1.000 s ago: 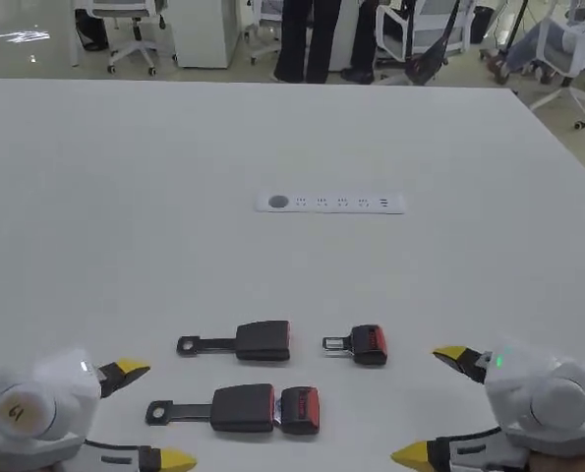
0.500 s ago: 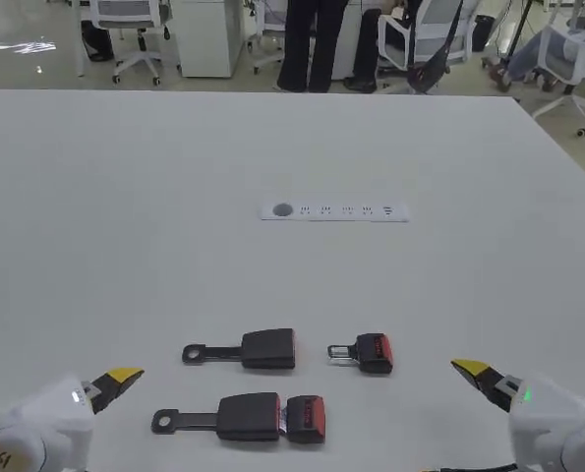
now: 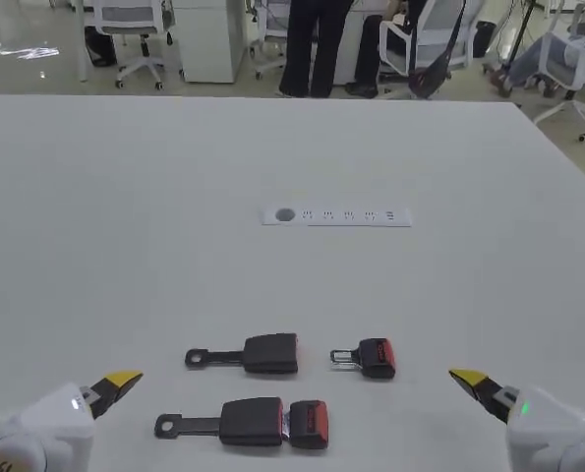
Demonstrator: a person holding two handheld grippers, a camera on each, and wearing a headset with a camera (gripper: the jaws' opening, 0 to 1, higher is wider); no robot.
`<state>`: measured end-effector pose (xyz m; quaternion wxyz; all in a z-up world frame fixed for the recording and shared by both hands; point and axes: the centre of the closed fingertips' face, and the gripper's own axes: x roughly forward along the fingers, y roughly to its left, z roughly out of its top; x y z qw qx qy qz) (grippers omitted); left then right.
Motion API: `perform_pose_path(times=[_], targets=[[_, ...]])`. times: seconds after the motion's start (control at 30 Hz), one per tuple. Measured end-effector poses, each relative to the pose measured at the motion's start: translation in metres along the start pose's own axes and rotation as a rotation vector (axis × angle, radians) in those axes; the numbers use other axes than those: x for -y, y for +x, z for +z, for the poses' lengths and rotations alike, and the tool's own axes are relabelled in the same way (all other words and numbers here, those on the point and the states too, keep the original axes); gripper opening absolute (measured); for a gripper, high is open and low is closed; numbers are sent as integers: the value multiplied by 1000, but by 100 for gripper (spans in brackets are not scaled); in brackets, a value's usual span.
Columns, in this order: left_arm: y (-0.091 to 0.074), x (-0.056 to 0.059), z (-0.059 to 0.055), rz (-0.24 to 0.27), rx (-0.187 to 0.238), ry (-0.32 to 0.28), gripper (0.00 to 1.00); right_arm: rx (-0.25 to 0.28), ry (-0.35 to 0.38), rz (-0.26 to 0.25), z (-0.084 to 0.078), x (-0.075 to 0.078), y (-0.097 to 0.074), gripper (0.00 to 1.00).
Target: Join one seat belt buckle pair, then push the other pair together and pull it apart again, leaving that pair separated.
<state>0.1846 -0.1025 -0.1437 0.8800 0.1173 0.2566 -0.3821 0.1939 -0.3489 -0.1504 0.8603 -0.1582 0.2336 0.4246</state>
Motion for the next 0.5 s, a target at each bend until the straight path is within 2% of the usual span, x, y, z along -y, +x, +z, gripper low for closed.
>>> perform_pose_path(times=[0.1, 0.13, 0.17, 0.3, 0.37, 0.5], targets=[[0, 1, 2, 5, 1, 9, 100, 1, 6, -3, 0, 1, -1, 99], [1, -6, -5, 4, 3, 10, 100, 2, 5, -4, 0, 2, -1, 99], [1, -8, -7, 3, 3, 8, 100, 1, 5, -5, -1, 2, -1, 99], [2, -10, -8, 4, 10, 5, 100, 3, 9, -7, -2, 4, -1, 99], [0, 1, 3, 3, 10, 6, 100, 3, 8, -8, -2, 4, -2, 99], [0, 2, 3, 0, 8, 6, 100, -1, 9, -7, -4, 4, -2, 99]])
